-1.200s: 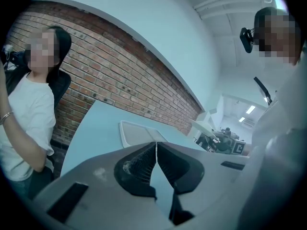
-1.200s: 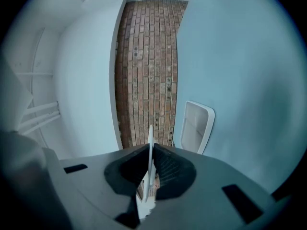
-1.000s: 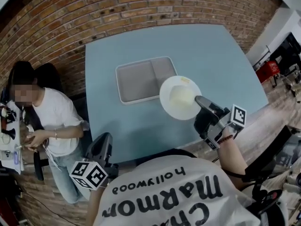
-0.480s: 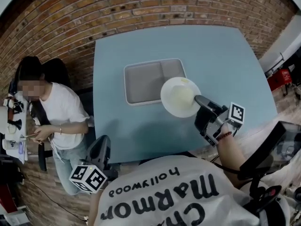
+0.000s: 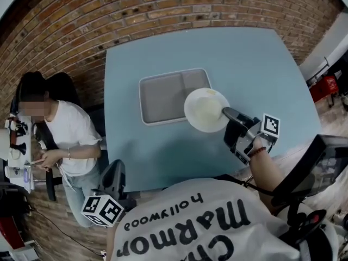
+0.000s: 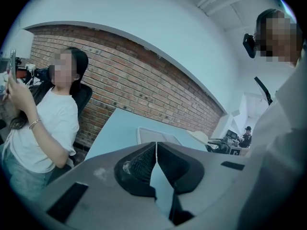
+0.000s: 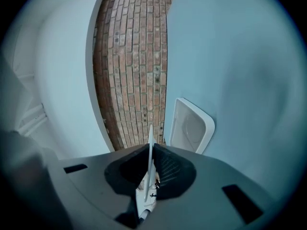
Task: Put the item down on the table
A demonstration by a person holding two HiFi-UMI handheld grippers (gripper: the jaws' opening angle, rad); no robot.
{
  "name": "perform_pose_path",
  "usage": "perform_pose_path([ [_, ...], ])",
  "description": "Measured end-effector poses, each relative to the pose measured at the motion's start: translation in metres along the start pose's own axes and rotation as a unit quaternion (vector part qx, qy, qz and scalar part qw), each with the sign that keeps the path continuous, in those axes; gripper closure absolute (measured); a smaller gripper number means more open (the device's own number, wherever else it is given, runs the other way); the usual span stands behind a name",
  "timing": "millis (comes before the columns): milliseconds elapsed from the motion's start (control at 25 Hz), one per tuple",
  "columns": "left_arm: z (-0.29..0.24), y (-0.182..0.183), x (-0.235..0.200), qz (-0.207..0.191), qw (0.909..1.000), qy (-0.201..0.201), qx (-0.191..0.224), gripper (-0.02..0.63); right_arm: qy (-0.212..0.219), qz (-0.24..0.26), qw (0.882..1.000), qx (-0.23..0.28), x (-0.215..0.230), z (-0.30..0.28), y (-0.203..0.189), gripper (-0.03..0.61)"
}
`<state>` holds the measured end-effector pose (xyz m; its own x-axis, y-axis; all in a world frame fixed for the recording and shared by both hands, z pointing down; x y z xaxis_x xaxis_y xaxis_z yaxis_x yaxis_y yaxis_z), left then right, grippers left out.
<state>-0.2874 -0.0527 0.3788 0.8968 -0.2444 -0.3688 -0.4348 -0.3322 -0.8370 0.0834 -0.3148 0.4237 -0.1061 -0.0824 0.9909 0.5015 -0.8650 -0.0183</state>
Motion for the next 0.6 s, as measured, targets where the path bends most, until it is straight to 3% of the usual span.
perform_pose_path([
  [600,-0.004,0.004,0.003,-0.013,0.9993,0.036,-0.004,0.600,-0.039,0.015,0.999,-0.006,0.022,-0.008,0.029,0.554],
])
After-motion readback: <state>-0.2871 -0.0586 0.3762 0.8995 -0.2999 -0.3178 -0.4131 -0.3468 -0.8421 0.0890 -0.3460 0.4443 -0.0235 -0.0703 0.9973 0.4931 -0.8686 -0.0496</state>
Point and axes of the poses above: the fingertips, and each gripper's own axes: z backward along the fingers, x to its right, y out of its top, the point moved 7 cm from there along z, backward along the fingers, and after that the axes turned 12 degrees about y, right-handed, at the moved point
